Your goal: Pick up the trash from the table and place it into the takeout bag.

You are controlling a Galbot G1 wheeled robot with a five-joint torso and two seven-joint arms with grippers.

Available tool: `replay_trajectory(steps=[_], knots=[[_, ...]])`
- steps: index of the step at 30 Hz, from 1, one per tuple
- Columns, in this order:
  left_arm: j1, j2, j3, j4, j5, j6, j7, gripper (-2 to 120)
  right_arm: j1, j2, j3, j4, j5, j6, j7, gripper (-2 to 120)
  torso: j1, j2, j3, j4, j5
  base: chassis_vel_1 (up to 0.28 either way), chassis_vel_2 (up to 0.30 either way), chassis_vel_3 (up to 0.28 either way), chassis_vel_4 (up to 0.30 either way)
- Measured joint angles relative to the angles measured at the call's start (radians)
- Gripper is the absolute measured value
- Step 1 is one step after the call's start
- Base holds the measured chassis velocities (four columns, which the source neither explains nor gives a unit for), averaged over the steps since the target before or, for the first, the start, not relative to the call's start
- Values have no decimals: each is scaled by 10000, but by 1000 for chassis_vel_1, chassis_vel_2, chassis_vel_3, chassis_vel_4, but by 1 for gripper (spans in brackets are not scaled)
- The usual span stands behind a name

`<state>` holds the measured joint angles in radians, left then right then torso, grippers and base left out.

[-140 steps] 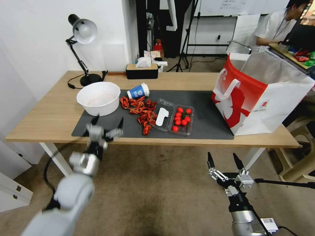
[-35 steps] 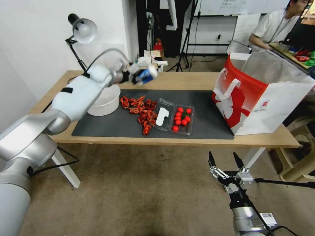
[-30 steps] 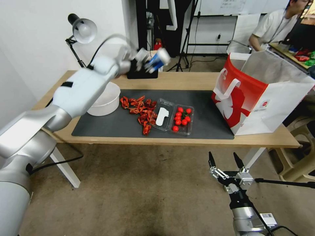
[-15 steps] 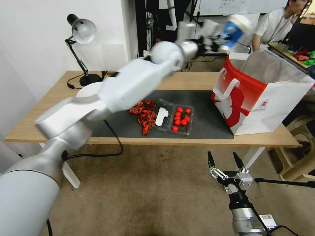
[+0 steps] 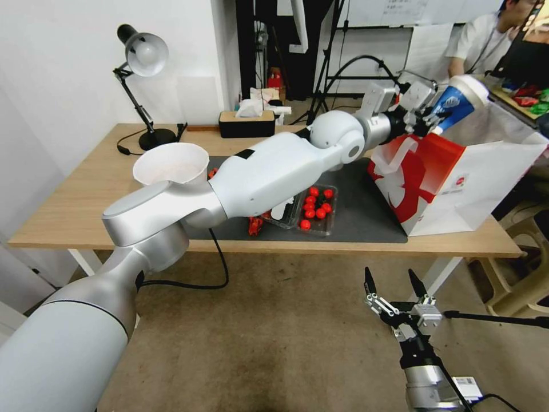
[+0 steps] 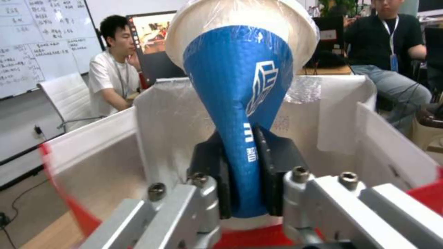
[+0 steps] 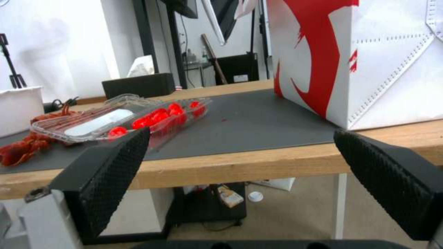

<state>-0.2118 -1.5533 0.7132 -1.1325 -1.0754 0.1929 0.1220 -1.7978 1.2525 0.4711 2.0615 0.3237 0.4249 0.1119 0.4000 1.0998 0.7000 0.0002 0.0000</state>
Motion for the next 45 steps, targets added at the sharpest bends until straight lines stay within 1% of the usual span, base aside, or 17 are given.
replay_trajectory(steps=[2,4,6,8,10,12,17,22,24,25,29,31,32,35,40,43,45], knots=[[0,12,9,-16,15,4,9,17,6,0,-2,-3,1,0,4,100,-1,0,0,0,0,0,0,0,0],[-5,57,31,-44,102,25,56,29,27,-2,-27,-50,7,1,13,100,0,0,0,0,-1,0,0,0,0],[-6,60,31,-40,114,28,63,31,27,-2,-37,-58,6,1,13,100,0,0,0,0,0,0,0,0,0],[-24,93,30,10,170,31,72,44,24,-4,-75,-67,7,7,12,100,0,0,0,-2,0,0,0,0,0],[-27,103,28,11,176,31,72,46,25,-5,-79,-66,6,8,13,100,0,0,0,-2,0,0,0,0,0],[-34,205,-72,-68,195,34,47,59,23,-7,-83,-64,5,13,12,100,0,0,1,-2,-1,0,0,0,0],[29,548,-359,-424,223,41,-195,74,15,-6,-91,15,3,15,12,100,-1,1,0,-5,-1,0,0,0,0],[332,1351,-666,-1079,393,46,-300,89,-5,-18,-90,98,3,22,12,100,0,1,1,-2,-3,0,0,0,0],[637,2015,-940,-1676,435,43,-393,98,-19,-36,-89,104,4,27,11,100,0,0,0,1,-4,0,0,0,0],[931,2610,-1198,-2282,444,43,-522,99,-28,-40,-90,105,3,30,11,100,0,1,1,-1,-5,0,0,0,0],[1196,3071,-1401,-2741,500,40,-635,100,-29,-41,-110,106,3,31,10,100,0,1,0,0,-5,0,0,0,0],[2116,4233,-1949,-3719,920,32,-969,100,-30,-14,-182,127,-23,35,5,100,0,2,0,2,-6,0,0,0,0],[2116,4233,-1949,-3719,920,32,-969,100,-30,-14,-182,127,-23,35,5,100,0,2,0,2,-6,0,0,0,0],[3819,5227,-3000,-4841,1412,-29,-1271,100,-24,47,-290,143,-93,38,-1,100,0,3,0,-2,-5,0,0,0,0],[5466,5921,-4125,-5738,2262,-510,-1317,100,24,60,-426,168,-262,38,0,100,-1,2,0,-1,-3,0,0,0,0],[7819,6146,-5941,-6718,3283,-922,-1590,100,35,106,-519,246,-371,38,2,100,-1,3,-1,-2,-4,0,0,0,0],[8241,6158,-6253,-6854,3638,-1000,-1589,100,29,114,-532,252,-395,38,4,100,-1,3,-1,-3,-4,0,0,0,0]])
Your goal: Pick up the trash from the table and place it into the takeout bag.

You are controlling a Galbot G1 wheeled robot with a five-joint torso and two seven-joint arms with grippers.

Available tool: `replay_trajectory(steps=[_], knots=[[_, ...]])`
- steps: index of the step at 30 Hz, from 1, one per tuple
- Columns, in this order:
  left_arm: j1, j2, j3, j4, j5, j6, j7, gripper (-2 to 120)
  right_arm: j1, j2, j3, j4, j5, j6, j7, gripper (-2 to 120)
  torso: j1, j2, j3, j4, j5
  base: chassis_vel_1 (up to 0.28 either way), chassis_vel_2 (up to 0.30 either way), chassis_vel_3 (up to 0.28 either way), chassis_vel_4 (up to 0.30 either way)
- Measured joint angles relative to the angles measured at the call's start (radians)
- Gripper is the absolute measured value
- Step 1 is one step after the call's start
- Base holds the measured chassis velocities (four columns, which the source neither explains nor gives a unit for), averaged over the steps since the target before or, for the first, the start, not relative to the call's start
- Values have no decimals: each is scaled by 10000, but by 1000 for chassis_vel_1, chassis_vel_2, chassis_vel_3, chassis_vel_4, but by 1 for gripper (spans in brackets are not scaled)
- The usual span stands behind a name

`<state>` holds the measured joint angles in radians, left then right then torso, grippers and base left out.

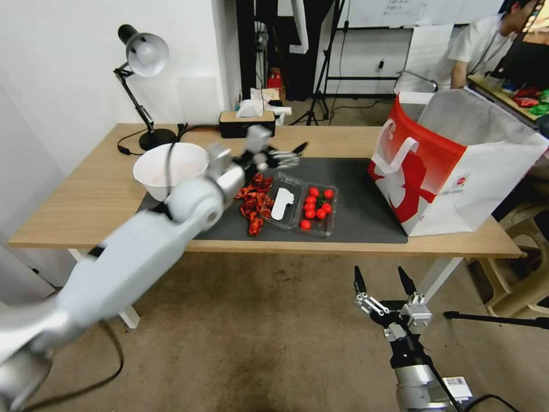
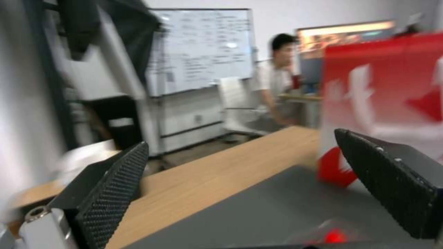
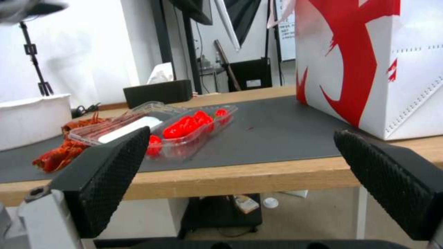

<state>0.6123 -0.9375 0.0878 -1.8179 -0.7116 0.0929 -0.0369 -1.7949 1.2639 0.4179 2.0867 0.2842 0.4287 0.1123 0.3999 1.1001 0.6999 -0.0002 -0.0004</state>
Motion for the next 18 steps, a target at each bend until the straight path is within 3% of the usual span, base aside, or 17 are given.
replay_trajectory(steps=[2,6,9,11,15,18], knots=[[1709,-31,-1299,-525,1454,-361,-51,100,-41,23,-12,100,-95,0,-1,100,0,0,0,6,2,0,0,0,0],[2839,-212,-2007,-892,2228,-610,-370,100,-58,33,-12,187,-134,-3,0,100,0,0,0,2,3,0,0,0,0],[5098,-893,-3160,-1410,3515,-958,-894,100,-69,48,-11,240,-213,-16,-17,100,0,0,-1,2,4,0,0,0,0],[5455,-1034,-3329,-1479,3699,-1041,-980,100,-72,52,-12,244,-217,-16,-33,100,0,0,0,3,4,0,0,0,0],[7158,-1782,-4271,-1789,4582,-1496,-1297,100,-85,54,23,254,-200,-15,-157,100,0,0,0,-3,6,0,0,0,0],[8394,-2193,-4869,-2027,5218,-1443,-1325,100,-100,38,116,254,-165,-10,-263,100,1,-1,0,3,6,0,0,0,0]])
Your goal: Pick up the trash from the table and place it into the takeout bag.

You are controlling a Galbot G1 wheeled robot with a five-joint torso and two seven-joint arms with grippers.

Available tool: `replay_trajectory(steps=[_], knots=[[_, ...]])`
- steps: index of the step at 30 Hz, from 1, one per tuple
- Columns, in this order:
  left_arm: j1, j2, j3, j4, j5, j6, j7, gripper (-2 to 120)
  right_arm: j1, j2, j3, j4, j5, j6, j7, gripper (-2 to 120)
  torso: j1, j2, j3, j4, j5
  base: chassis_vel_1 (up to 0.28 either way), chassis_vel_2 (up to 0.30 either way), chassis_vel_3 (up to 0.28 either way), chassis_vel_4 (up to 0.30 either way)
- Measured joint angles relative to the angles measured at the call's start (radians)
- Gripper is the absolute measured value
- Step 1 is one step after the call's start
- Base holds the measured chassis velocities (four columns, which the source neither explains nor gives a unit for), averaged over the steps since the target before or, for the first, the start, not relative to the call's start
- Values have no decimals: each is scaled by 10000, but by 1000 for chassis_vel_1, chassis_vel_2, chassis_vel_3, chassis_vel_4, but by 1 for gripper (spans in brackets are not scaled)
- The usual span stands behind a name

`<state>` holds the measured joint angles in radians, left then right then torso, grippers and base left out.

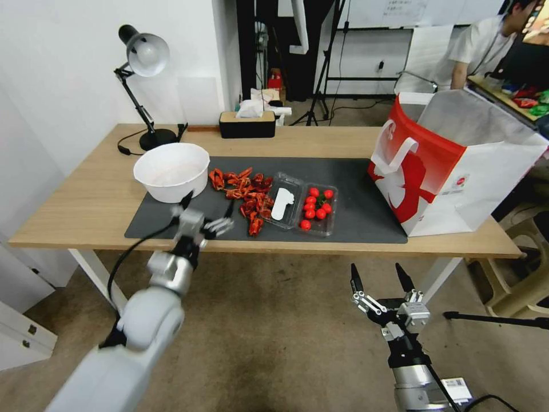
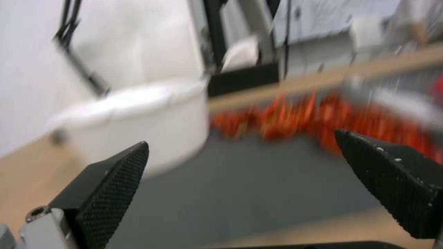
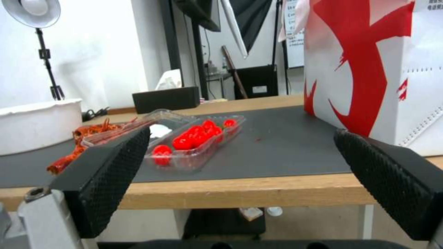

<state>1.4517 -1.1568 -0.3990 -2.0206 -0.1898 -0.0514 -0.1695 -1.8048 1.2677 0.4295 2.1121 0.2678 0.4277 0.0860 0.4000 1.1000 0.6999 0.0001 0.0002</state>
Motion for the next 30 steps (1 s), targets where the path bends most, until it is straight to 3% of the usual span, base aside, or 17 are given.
replay_trajectory(steps=[3,6,11,30], knots=[[872,-340,-351,-121,266,-92,8,100,-9,-22,61,9,41,-11,-28,100,-2,0,0,3,-1,0,0,0,0],[2044,-1254,-817,56,506,-1272,28,100,110,-118,169,-126,62,-168,-28,100,-1,0,0,-3,-3,0,0,0,0],[2534,-2041,-882,332,431,-2362,76,100,294,-230,185,-287,268,-349,-75,100,-2,1,0,-1,-2,0,0,0,0],[1813,-2210,-600,577,225,-2550,433,100,512,-558,295,-414,891,-484,-805,100,0,0,2,-1,-2,0,0,0,0]])
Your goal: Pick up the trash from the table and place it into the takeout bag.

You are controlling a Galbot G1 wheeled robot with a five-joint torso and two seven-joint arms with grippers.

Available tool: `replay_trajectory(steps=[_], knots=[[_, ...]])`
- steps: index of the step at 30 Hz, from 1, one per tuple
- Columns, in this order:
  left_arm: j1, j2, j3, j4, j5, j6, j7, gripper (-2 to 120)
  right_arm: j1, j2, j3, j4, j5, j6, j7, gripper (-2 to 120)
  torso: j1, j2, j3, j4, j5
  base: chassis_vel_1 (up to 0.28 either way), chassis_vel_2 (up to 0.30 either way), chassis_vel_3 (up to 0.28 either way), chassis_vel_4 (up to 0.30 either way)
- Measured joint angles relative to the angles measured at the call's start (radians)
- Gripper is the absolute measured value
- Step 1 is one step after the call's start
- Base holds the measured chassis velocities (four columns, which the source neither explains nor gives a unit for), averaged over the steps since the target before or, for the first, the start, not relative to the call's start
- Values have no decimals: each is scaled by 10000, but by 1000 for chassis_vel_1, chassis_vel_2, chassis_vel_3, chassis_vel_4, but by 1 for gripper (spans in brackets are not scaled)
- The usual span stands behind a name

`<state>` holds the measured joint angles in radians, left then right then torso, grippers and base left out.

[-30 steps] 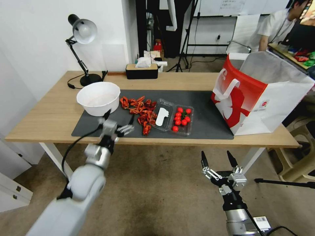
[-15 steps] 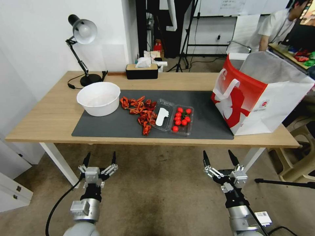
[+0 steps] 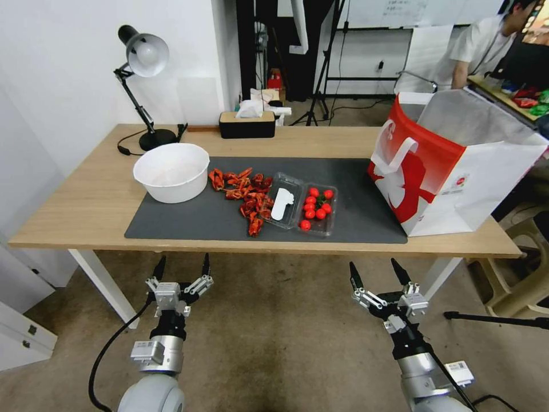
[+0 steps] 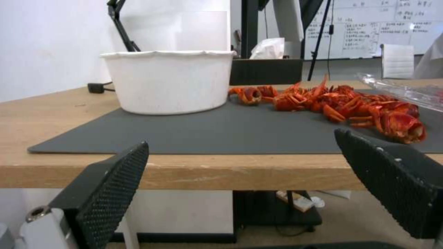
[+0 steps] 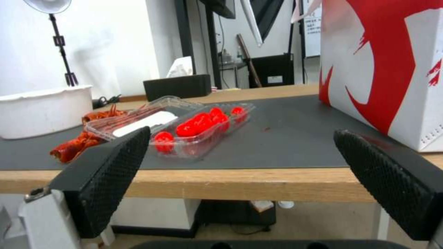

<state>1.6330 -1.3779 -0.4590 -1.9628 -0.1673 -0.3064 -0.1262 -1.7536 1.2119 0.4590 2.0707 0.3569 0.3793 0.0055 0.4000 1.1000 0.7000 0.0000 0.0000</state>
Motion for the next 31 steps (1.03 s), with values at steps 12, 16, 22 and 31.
replay_trajectory(steps=[12,16,22,31], knots=[[-18,18,12,9,0,31,3,100,-1,2,3,-1,1,-14,1,100,0,0,0,0,-1,0,0,0,0],[-21,20,16,9,0,36,3,100,-1,4,3,-1,0,-15,2,100,0,-1,0,0,0,0,0,0,0],[-21,23,20,10,1,39,2,100,-2,7,4,-2,-3,-15,4,100,0,0,0,0,-1,0,0,0,0],[-24,28,21,9,1,46,0,100,-3,8,3,-1,-9,-15,10,100,-1,0,0,0,-1,0,0,0,0]])
